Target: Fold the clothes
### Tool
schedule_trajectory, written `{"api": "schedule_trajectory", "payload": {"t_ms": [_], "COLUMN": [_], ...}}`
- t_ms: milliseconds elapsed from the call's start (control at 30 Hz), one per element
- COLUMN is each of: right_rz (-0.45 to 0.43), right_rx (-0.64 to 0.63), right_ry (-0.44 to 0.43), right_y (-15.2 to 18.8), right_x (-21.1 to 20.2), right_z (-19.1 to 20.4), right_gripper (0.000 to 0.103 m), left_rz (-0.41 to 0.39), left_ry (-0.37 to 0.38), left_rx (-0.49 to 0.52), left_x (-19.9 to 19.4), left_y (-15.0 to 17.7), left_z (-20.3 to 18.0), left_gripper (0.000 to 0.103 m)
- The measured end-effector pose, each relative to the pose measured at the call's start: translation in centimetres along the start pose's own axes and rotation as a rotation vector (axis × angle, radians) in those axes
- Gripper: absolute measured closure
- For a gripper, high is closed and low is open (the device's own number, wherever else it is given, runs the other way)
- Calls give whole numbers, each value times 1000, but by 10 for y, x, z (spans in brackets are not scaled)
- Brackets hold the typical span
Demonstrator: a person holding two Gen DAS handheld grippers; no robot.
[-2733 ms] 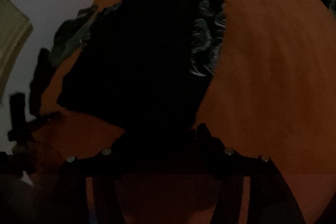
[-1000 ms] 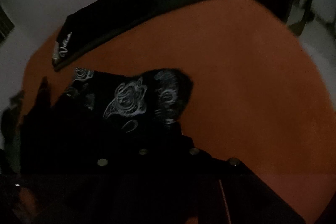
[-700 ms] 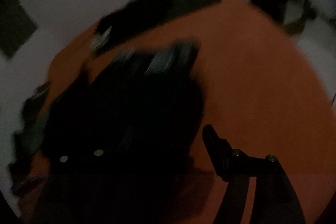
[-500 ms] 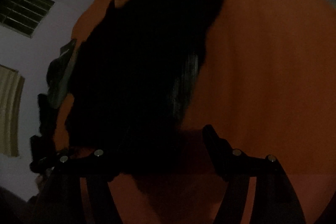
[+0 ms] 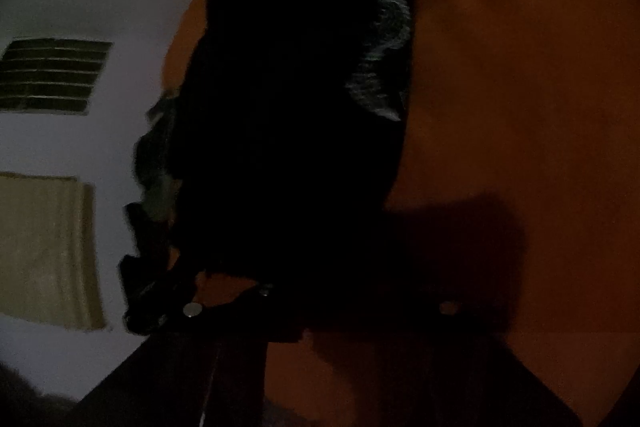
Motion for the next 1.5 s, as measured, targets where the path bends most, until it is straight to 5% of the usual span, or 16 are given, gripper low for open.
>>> {"api": "schedule_trajectory", "payload": {"t_ms": [67, 233, 333, 400, 567, 667, 767, 800, 900, 1000, 1067, 1100, 1233, 1333, 1433, 1500], "right_rz": [18, 60, 82, 81, 43, 2, 30, 41, 58, 94, 89, 85, 14, -15, 44, 54], "right_rx": [-1, 33, 34, 7, -49, -213, -461, -551, -784, -943, -935, -927, -879, -821, -756, -771], "right_ry": [2, 82, 160, 212, 258, 296, 286, 285, 247, 282, 319, 337, 363, 317, 358, 396], "right_y": [12, 35, 45, 46, 29, 3, -22, -33, -63, -97, -127, -142, -200, -223, -235, -238], "right_x": [-19, -46, -39, -35, -65, -92, -80, -67, -18, 56, 83, 95, 134, 153, 191, 208], "right_z": [-1, -40, -71, -81, -65, -22, 53, 82, 154, 204, 210, 213, 227, 237, 225, 220], "right_gripper": [95, 94, 85, 78, 74, 74, 74, 73, 43, 40, 41, 41, 59, 59, 57, 80], "left_rz": [48, 245, 353, 326, 198, 154, 132, 133, 129, 121, 93, 72, -193, -139, -46, -27], "left_ry": [41, -7, -32, -20, -57, -110, -134, -168, -275, -317, -407, -453, -477, -447, -369, -358], "left_rx": [58, 133, 173, 149, 137, 143, 204, 217, 229, 201, 258, 283, 279, 219, 150, 182], "left_x": [-11, -7, -8, -24, -79, -85, -56, -42, -8, 39, 55, 60, 7, 9, 25, 39], "left_y": [26, 90, 125, 117, 44, -27, -85, -104, -164, -201, -210, -215, -237, -239, -235, -235], "left_z": [-18, -13, -9, -11, -10, -8, -16, -11, 17, 37, 45, 48, 41, 56, 66, 61], "left_gripper": [99, 97, 97, 97, 94, 68, 61, 59, 59, 59, 69, 101, 103, 103, 102, 102]}}
Point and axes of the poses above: each gripper's, at about its wrist camera, not at the fingertips, and x roughly the way its jaws point, z to its left, y to its underside, the point moved 9 cm from there along x, roughly the way its jaws point, and after that the axes turned 11 degrees about x, right-handed, at the moved point
